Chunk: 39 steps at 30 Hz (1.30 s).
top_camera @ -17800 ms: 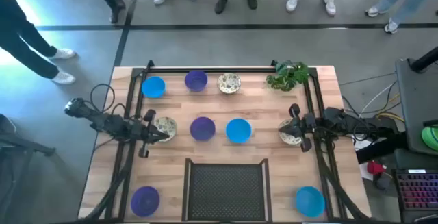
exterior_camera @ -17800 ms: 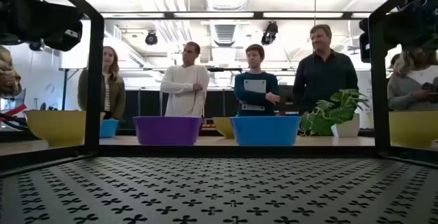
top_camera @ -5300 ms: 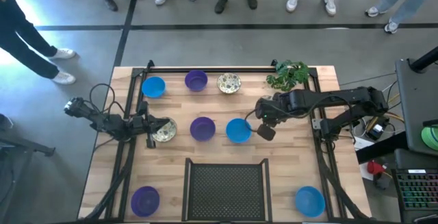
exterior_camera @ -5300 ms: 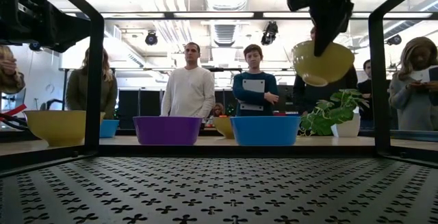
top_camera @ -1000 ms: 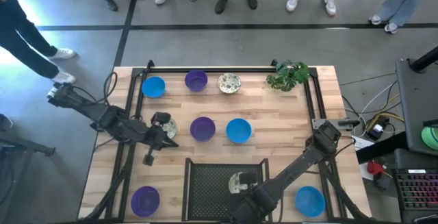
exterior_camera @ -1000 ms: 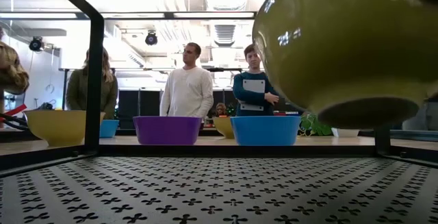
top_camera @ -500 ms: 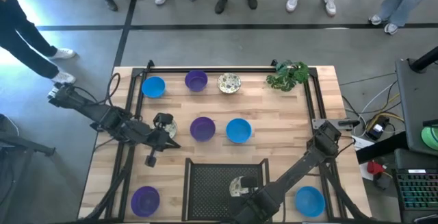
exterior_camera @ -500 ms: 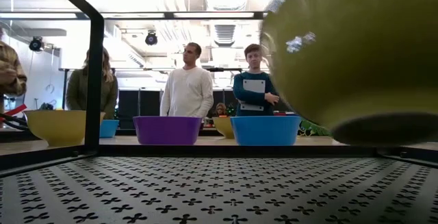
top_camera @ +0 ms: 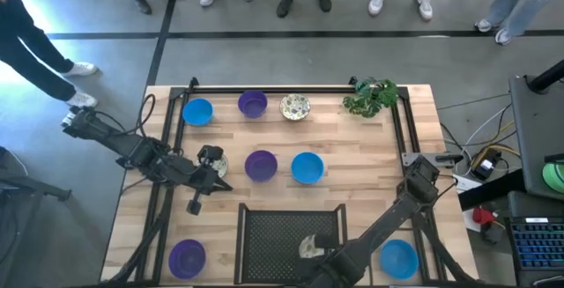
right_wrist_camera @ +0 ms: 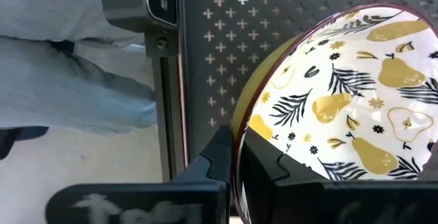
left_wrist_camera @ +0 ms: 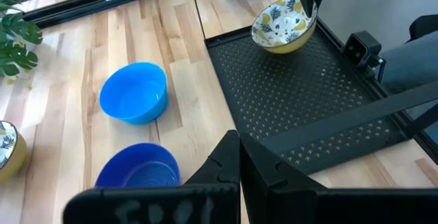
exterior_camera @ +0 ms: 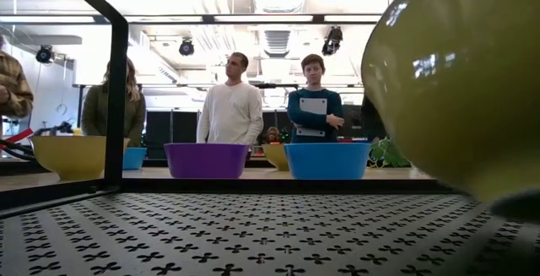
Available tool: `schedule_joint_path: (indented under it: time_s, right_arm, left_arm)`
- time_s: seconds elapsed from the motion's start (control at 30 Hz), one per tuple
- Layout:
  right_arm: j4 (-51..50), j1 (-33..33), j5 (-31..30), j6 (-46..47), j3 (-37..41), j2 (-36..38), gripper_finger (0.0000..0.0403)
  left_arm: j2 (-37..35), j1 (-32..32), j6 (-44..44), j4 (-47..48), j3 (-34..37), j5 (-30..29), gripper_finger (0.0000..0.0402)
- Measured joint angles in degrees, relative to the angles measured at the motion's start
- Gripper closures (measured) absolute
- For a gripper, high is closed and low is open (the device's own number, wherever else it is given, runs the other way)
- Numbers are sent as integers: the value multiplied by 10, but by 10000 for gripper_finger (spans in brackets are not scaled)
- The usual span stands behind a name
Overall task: Pick & Place Mini bowls
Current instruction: Put the right white patterned bowl on the shelf
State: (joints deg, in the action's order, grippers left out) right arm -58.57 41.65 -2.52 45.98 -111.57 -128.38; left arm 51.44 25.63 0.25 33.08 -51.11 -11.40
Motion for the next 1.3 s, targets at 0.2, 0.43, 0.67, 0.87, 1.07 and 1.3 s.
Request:
schedule_joint_path:
  time_s: [0.2, 0.43, 0.67, 0.87, 1.07, 1.3]
  right_arm:
    - [37, 1, 8, 8, 21, 1, 391]
    - [34, 1, 13, 11, 14, 1, 390]
    - [35, 1, 15, 18, 16, 1, 390]
    - [35, 1, 15, 19, 15, 1, 390]
    - [35, 1, 15, 18, 15, 1, 390]
    - [36, 0, 16, 19, 15, 1, 390]
  left_arm:
    - [0, 0, 4, 0, 0, 0, 402]
    - [0, 0, 8, 0, 0, 0, 402]
    - [0, 0, 9, 0, 0, 0, 402]
    - [0, 0, 9, 0, 0, 0, 402]
    - [0, 0, 14, 0, 0, 0, 402]
    - [0, 0, 15, 0, 0, 0, 402]
